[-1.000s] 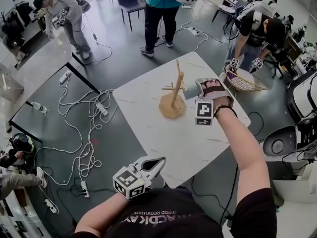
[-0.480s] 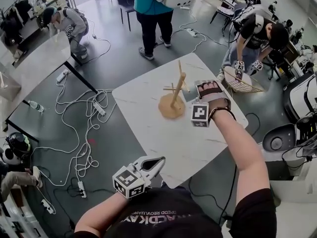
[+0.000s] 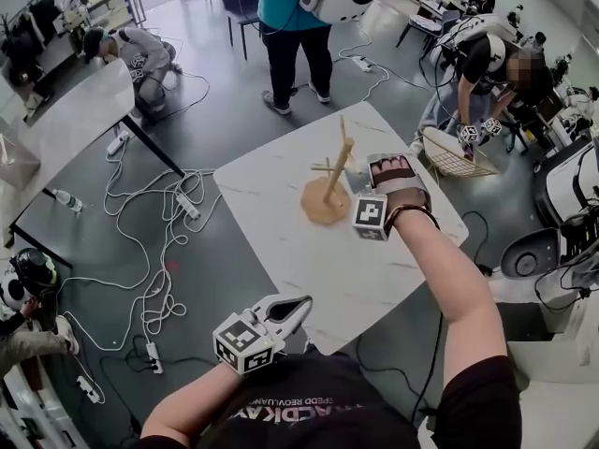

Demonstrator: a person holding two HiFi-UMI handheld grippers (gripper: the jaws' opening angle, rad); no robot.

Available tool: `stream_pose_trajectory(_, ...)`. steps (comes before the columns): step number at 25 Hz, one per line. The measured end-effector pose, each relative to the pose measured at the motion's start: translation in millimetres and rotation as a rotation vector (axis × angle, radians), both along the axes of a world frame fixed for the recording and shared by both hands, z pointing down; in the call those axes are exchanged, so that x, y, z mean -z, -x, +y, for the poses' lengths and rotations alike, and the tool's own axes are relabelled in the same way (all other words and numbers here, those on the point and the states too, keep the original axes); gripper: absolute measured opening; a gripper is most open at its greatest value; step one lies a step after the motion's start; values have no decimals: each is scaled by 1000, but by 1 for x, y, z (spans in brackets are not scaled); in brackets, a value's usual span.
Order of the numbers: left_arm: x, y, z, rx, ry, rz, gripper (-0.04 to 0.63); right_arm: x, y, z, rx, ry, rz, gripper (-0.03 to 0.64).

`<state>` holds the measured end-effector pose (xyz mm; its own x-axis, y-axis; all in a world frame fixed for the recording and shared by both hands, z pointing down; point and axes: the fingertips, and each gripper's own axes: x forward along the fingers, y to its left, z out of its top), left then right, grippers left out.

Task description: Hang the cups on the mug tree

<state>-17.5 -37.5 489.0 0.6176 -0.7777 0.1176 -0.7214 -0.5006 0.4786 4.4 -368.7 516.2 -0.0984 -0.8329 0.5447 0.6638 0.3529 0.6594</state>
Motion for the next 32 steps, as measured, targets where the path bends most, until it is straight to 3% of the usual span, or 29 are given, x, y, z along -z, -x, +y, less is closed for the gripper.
stream_pose_trajectory(14,3,-1,1,-12,-14,-4,-6,9,7,10,25,8,-52,310)
stream_pose_trajectory(25,7,-12,2,-77,-26,-15,-6,27,-9,34,35,5,-131,310)
stream_pose_trajectory(27,10,-14,1,-91,-29,-18,-6,29,-12,39,13,46,-204,308)
stream_pose_trajectory(30,13,-19,-1,-108,-31,-22,-6,40,-14,52,-58,177,-450,276)
stream_pose_trajectory(31,13,-20,-1,-115,-32,-24,-6,46,-14,57,-82,220,-550,155)
stream_pose_trajectory(32,13,-21,-1,-122,-33,-26,-6,53,-14,62,-100,256,-642,96)
